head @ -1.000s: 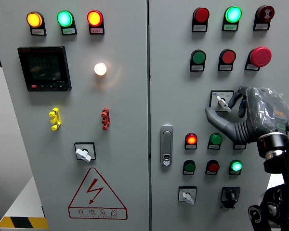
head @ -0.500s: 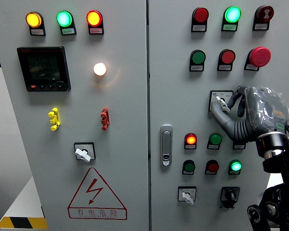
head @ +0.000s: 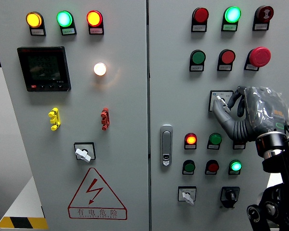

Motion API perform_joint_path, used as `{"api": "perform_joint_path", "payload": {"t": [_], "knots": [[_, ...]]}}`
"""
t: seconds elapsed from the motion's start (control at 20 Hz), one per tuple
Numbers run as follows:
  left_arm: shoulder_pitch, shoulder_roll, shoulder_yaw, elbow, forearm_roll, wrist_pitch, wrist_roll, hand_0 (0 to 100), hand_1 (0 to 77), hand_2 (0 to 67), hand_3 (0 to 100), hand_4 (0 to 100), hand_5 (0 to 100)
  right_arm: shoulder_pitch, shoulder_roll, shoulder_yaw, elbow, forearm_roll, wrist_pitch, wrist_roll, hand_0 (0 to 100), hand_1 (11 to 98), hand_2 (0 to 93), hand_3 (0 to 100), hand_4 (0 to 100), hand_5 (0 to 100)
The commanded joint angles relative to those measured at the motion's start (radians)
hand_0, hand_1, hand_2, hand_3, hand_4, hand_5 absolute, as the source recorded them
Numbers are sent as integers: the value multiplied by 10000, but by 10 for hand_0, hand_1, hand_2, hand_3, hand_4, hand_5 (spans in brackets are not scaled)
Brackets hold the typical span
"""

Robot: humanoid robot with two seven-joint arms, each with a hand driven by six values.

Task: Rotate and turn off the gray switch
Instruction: 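Twist the gripped knob with the right hand to the upright position, then open the right hand and pull it back off the knob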

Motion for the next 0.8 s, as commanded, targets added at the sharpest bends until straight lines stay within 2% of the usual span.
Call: {"api": "perform_joint_path", "payload": {"t": [0.0, 0.2, 0.7, 0.75], "knots": [[0, 0, 0, 2, -1, 0, -5, 0, 0, 129, 183, 94, 121, 4, 0, -17, -2, 1, 0, 0, 552, 322, 695, 918, 944, 1000], [0, -15, 0, 2, 14, 0, -5, 0, 0, 129, 183, 94, 121, 81, 0, -93, -94, -15, 0, -123, 605, 323, 721, 918, 944, 1000], [0, 0, 0, 2, 14, 0, 11, 0, 0, 129, 183, 94, 120, 50, 0, -109, -49, 1, -15, -123, 710, 328, 757, 918, 944, 1000], [0, 0, 0, 2, 14, 0, -5, 0, 0, 129, 183, 94, 121, 35, 15, -109, -33, 1, -15, -123, 719, 324, 753, 918, 944, 1000]]}}
